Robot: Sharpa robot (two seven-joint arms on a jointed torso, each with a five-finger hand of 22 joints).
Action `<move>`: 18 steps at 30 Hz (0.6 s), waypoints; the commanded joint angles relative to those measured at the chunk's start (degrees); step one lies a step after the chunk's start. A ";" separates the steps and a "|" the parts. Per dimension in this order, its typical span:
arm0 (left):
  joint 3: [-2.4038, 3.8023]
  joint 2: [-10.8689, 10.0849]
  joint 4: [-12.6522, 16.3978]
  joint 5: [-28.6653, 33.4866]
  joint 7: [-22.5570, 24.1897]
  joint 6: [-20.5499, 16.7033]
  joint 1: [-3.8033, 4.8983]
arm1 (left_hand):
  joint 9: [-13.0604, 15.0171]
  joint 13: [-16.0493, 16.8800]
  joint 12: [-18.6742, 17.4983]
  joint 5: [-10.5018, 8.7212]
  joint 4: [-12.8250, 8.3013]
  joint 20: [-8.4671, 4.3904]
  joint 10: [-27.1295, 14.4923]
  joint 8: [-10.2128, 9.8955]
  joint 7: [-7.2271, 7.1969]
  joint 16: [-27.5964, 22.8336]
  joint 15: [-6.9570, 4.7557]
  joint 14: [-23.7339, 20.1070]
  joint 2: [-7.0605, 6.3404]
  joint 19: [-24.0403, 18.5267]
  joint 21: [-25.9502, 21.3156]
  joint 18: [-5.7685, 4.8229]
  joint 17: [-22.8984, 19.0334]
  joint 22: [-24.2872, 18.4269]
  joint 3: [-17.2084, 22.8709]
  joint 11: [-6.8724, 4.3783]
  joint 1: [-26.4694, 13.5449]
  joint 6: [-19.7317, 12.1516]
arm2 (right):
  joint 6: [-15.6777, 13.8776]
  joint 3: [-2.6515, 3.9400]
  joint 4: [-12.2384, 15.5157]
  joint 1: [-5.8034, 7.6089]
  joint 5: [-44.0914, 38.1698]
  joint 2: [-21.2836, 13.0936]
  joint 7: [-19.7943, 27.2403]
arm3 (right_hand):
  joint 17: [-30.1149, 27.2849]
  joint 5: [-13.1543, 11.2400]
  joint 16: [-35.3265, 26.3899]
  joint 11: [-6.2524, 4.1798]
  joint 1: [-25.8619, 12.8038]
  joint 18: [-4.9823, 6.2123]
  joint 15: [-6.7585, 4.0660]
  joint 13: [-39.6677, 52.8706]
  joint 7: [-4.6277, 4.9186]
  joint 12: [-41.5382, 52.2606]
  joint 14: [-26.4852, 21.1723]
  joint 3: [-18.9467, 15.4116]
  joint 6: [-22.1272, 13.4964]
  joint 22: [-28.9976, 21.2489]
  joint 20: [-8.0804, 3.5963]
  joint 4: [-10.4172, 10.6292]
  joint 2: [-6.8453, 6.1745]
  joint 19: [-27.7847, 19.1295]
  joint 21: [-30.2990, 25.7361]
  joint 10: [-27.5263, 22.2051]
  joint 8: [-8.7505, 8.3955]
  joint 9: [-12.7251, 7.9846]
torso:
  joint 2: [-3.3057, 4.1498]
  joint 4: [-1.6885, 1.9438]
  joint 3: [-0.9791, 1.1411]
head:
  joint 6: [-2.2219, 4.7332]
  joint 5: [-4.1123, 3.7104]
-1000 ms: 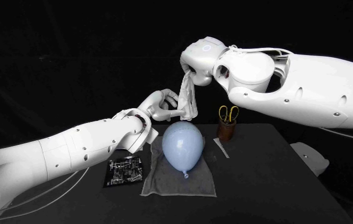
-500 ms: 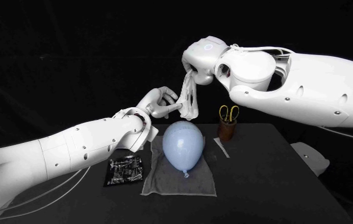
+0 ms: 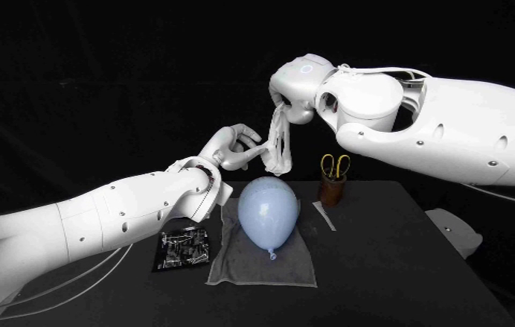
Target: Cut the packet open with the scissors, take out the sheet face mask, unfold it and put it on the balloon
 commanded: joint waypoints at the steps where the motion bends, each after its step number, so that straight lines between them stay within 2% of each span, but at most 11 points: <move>1: 0.11 0.29 0.01 1.82 2.62 -0.95 0.05 | -1.42 -1.13 -1.03 0.07 -0.04 -0.05 0.68 -0.83 5.74 -0.39 -0.14 -0.12 -0.67 -0.49 0.44 0.94 -0.21 -0.07 2.21 -0.14 -0.52 1.29 | 1.15 0.04 0.04 0.02 -0.05 0.04 -0.33 | 15.05 0.26 0.20 -0.83 0.16 -0.87 -0.14 5.74 -0.08 0.08 6.10 0.43 0.37 12.17 -0.07 0.02 -0.47 3.54 0.12 3.19 0.13 0.12 | -0.03 -0.04 0.07 | 0.07 0.13; 3: 0.11 0.44 -0.17 2.23 2.89 -1.12 0.06 | -2.28 -1.80 -1.68 0.04 -0.10 -0.14 0.97 -1.44 5.61 -0.42 -0.23 0.01 -1.09 -0.49 0.58 0.94 -0.17 -0.09 3.66 -0.26 -0.59 2.17 | 1.20 0.03 0.14 0.02 0.04 0.02 -0.31 | 15.05 0.26 0.20 -0.83 0.16 -0.87 -0.14 5.74 -0.08 0.08 6.10 0.43 0.37 12.17 -0.07 0.02 -0.47 3.54 0.12 3.19 0.13 0.12 | -0.01 -0.07 0.07 | 0.09 0.14; 5: 0.13 0.65 -0.43 2.54 3.11 -1.19 0.06 | -3.93 -3.10 -3.04 0.04 -0.31 -0.43 1.85 -2.72 4.88 -0.49 -0.67 0.36 -1.71 -0.47 0.90 0.94 0.09 -0.07 6.67 -0.68 -0.35 4.48 | 1.24 0.03 0.27 0.01 0.18 -0.03 -0.31 | 15.05 0.26 0.20 -0.83 0.16 -0.87 -0.14 5.74 -0.08 0.08 6.10 0.43 0.37 12.17 -0.07 0.02 -0.47 3.54 0.12 3.19 0.13 0.12 | -0.02 -0.11 0.06 | 0.15 0.13; 8: 0.15 1.01 -0.81 2.78 3.27 -1.07 0.06 | -6.41 -5.24 -5.58 0.06 -0.48 -1.03 3.77 -4.90 4.04 -0.78 -1.31 0.64 -3.35 -0.47 1.33 0.95 -0.14 -0.07 10.57 -1.29 -1.28 8.03 | 1.25 0.03 0.51 0.01 0.30 -0.13 -0.31 | 15.05 0.26 0.20 -0.83 0.16 -0.87 -0.14 5.74 -0.08 0.08 6.10 0.43 0.37 12.17 -0.07 0.02 -0.47 3.54 0.12 3.19 0.13 0.12 | -0.02 -0.08 0.06 | 0.06 0.08; 13: 0.18 1.43 -1.22 2.77 3.01 -0.51 0.07 | -8.58 -6.92 -7.74 0.08 -1.43 -1.38 4.93 -7.27 3.38 -1.09 -1.61 0.72 -5.00 -0.49 1.55 0.90 -0.55 -0.19 13.11 -1.70 -2.33 10.14 | 1.07 0.03 0.79 0.01 0.38 -0.28 -0.31 | 15.05 0.26 0.20 -0.83 0.16 -0.87 -0.14 5.74 -0.08 0.08 6.10 0.43 0.37 12.17 -0.07 0.02 -0.47 3.54 0.12 3.19 0.13 0.12 | -0.04 -0.09 0.06 | -0.06 0.08; 18: 0.18 1.50 -1.32 2.06 2.83 0.18 0.08 | -11.10 -8.53 -10.17 0.08 -2.83 -1.53 5.24 -10.96 2.91 -1.39 -1.73 0.43 -6.51 -0.58 1.66 0.88 -1.27 -0.35 14.89 -1.78 -3.42 12.35 | 0.76 0.03 0.94 0.00 0.40 -0.41 -0.37 | 15.05 0.26 0.20 -0.83 0.13 -0.86 -0.14 5.77 -0.07 0.08 6.10 0.56 0.41 12.16 -0.08 0.08 -0.54 3.54 0.07 3.22 0.08 0.08 | -0.01 -0.03 0.08 | -0.17 -0.11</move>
